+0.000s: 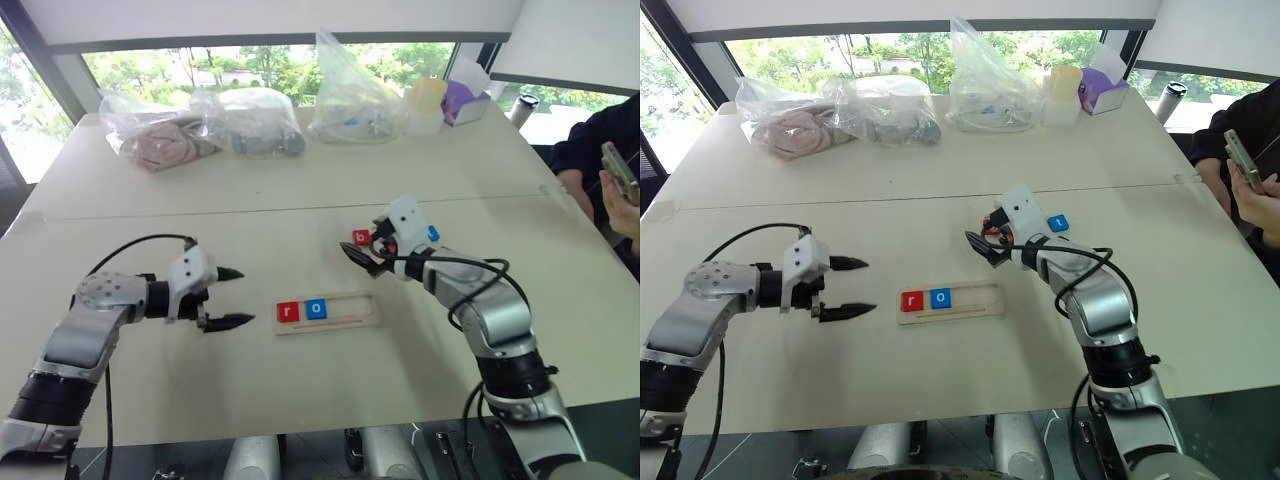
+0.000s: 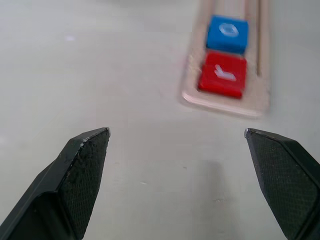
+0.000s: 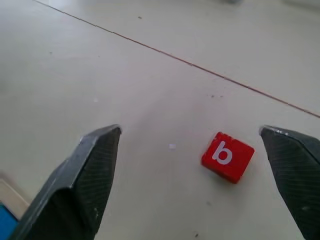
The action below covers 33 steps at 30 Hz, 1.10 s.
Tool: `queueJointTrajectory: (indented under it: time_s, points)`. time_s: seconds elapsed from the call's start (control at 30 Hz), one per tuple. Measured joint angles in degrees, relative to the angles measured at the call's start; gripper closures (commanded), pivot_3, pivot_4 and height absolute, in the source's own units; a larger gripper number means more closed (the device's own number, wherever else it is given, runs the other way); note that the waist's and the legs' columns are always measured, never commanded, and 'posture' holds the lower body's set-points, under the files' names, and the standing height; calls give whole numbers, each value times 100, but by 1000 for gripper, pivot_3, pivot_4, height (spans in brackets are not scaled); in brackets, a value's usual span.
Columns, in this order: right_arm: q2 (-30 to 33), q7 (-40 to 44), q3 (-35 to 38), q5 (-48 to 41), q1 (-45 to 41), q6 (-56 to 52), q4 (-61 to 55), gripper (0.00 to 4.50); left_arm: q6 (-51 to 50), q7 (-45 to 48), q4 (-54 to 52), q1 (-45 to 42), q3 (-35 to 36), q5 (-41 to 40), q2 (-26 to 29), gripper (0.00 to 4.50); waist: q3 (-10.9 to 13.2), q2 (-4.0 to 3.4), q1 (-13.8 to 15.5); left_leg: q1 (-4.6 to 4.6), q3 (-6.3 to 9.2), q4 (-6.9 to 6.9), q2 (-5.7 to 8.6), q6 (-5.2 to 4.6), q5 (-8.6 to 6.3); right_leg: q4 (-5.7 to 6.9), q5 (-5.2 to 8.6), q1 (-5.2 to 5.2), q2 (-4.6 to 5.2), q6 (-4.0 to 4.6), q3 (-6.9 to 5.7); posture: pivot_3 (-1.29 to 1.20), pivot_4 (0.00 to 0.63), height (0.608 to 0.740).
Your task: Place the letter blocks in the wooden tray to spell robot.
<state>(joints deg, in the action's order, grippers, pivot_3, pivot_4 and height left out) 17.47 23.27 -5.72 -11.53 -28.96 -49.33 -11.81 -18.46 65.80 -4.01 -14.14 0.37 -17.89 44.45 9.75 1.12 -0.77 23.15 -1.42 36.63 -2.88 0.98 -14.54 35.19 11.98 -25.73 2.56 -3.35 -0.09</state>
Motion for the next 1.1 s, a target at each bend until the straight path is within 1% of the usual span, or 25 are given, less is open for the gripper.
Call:
queueJointTrajectory:
  time_s: [0.1, 0.2, 0.43, 0.63, 0.73, 0.77, 0.9, 1.0, 1.1]
  points:
    - [-467, -497, 46, 84, -364, -386, 448, 0, -575, -356, -492, -51, 186, -443, -211, 20, 0, 0, -8, 22, 1, 18, 0, 0, 0, 7, -2, -17, -1, -3, 0, 0, 150, 740]
    - [-677, -876, 12, 252, -554, -573, 785, 0, -873, -610, -976, -50, 224, -656, -277, 20, 0, 0, -17, 23, 1, 22, 0, 0, 0, 9, -3, -17, -2, -4, 0, 0, 150, 740]
    - [-931, -1564, -79, 699, -604, -639, 1329, 0, -1033, -895, -1219, 28, 235, -661, -274, 20, 0, 0, -32, 21, 5, 37, 0, 0, 0, 27, -2, -17, -5, -2, 0, 0, 150, 740]
    - [-1253, -1794, 191, 712, -682, -492, 1624, 0, -1111, -1022, -1413, 120, 228, -661, -275, 20, 0, 0, -44, 19, 6, 38, 0, 0, 1, 31, -2, -15, -6, -3, 1, 0, 150, 740]
    - [-1394, -1930, 377, 683, -800, -424, 1841, 849, -1137, -1048, -1479, 145, 229, -664, -268, 0, -1, 1, -44, 14, 7, 42, 0, -1, 1, 35, -2, -10, -6, -3, 1, 0, 150, 740]
    - [-1402, -1973, 424, 686, -820, -384, 1902, 1450, -1138, -1051, -1495, 164, 231, -668, -261, 0, -1, 1, -44, 14, 7, 43, 0, 0, 1, 35, -2, -9, -6, -2, 1, 0, 150, 740]
    - [-1426, -2082, 537, 690, -844, -275, 2044, 3358, -1133, -1062, -1511, 211, 232, -718, -239, 0, -1, 2, -63, 12, 7, 44, -1, 0, 1, 36, -2, -8, -7, -2, 1, 0, 150, 740]
    - [-1453, -2149, 547, 700, -901, -311, 2092, 3355, -1121, -1045, -1514, 207, 228, -737, -230, 0, -2, 1, -99, 10, 10, 44, -1, -1, 1, 43, -2, -7, -8, -2, 1, 0, 150, 740]
    - [-1139, -2046, 400, 715, -662, -739, 1472, 3355, -1122, -1066, -1545, 204, 119, -769, -316, 0, -1, -1, -91, 15, 15, 42, 2, -1, 1, 39, 1, -6, -5, -5, 0, 0, 150, 740]
